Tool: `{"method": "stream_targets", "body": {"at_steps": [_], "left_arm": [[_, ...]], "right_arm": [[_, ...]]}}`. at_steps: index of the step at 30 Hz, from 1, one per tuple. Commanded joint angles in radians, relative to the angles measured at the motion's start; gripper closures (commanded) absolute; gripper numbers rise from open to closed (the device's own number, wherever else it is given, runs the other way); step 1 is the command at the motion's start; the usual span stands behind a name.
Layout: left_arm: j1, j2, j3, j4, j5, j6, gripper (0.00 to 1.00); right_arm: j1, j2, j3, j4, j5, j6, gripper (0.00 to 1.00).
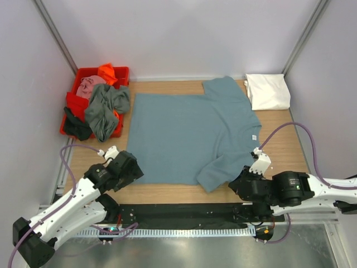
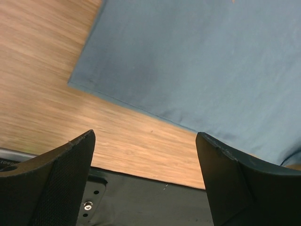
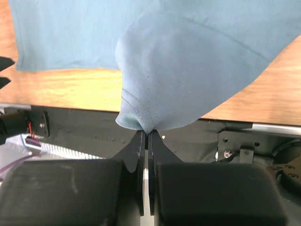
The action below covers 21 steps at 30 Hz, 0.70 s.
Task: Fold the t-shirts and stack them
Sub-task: Fold the tshirt
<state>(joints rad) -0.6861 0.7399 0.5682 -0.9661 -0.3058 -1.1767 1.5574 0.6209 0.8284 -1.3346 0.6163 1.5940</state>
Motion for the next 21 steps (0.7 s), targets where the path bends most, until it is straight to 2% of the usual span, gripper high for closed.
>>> {"method": "stream_targets", "body": {"at_steps": [1, 5, 13, 14, 16, 18, 21], "left_arm": [[-0.004, -0.019, -0.005, -0.022, -0.125, -0.136, 0.12], [-0.004, 0.001, -0.034, -0.046, -0.167, -0.185, 0.19], [-0.003, 0.114, -0.12, 0.055, -0.194, -0.21, 0.27], [-0.003, 0.124, -0.126, 0.075, -0.208, -0.21, 0.31], [-0.004, 0.141, -0.131, 0.084, -0.222, -0.21, 0.44], [-0.003, 0.144, -0.13, 0.099, -0.24, -0.204, 0.46], [-0.003, 0.151, -0.128, 0.118, -0.263, -0.189, 0.56]], "right_arm": [[0.003, 0.011, 0.026, -0.173, 0.114, 0.06, 0.99], [0.004, 0.045, 0.069, -0.173, 0.154, 0.035, 0.99], [0.003, 0.092, 0.113, -0.173, 0.177, -0.008, 0.99], [0.004, 0.089, 0.113, -0.173, 0.175, -0.008, 0.99], [0.004, 0.082, 0.104, -0.173, 0.172, -0.003, 0.99], [0.003, 0.076, 0.092, -0.173, 0.169, 0.001, 0.99], [0.004, 0.079, 0.078, -0.172, 0.166, 0.007, 0.99]]}}
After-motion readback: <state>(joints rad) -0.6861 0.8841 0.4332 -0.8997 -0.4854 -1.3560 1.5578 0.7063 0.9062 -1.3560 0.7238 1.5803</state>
